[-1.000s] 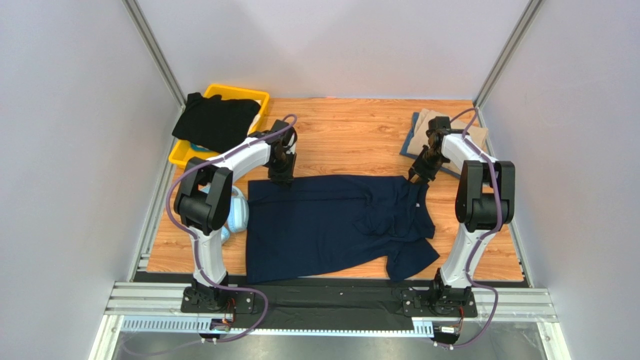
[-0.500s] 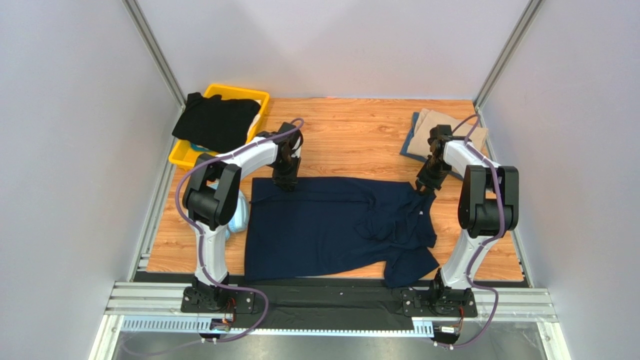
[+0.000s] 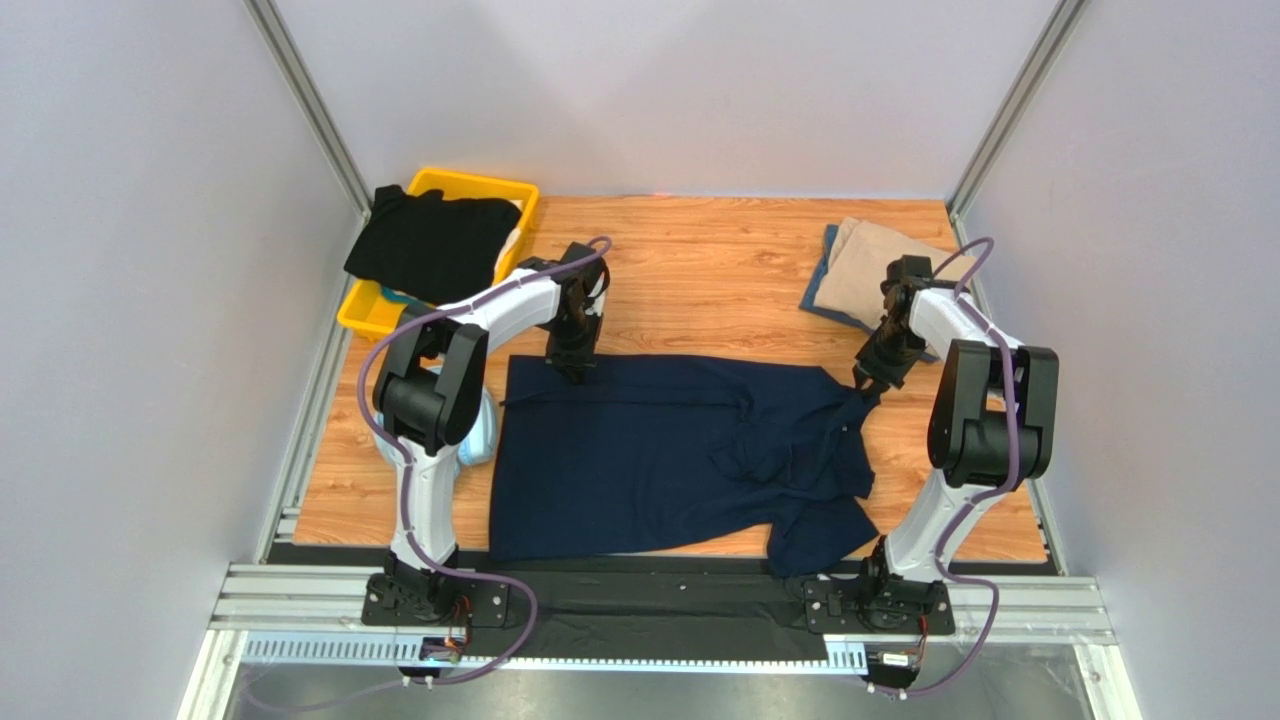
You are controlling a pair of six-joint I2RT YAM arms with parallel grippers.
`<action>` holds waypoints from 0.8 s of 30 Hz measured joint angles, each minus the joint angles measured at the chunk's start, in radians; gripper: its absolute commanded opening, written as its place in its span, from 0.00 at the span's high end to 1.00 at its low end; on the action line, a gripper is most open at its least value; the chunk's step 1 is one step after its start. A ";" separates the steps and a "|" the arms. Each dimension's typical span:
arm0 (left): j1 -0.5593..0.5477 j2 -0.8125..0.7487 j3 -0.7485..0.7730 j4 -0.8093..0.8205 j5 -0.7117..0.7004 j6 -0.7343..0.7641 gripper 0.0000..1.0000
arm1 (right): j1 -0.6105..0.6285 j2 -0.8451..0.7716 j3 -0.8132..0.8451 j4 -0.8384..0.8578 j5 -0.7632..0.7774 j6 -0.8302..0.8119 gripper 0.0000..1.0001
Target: Fold and stack the t-shirts
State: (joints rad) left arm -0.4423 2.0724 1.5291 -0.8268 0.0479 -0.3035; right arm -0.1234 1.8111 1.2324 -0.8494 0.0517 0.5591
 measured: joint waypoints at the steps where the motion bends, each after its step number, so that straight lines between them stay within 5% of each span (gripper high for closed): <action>1: 0.000 0.001 0.002 -0.002 -0.002 0.000 1.00 | -0.006 0.000 -0.005 0.002 0.000 0.000 0.90; 2: 0.000 0.001 0.002 -0.003 -0.004 0.000 1.00 | -0.011 0.000 -0.009 0.003 0.000 0.000 0.99; 24: 0.025 0.023 0.029 -0.035 0.034 -0.003 1.00 | -0.095 -0.027 -0.045 0.043 -0.037 0.014 1.00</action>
State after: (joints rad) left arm -0.4171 2.0949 1.5581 -0.8623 0.0822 -0.3069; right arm -0.2184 1.7840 1.1877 -0.8066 0.0143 0.5728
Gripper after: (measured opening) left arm 0.008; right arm 0.007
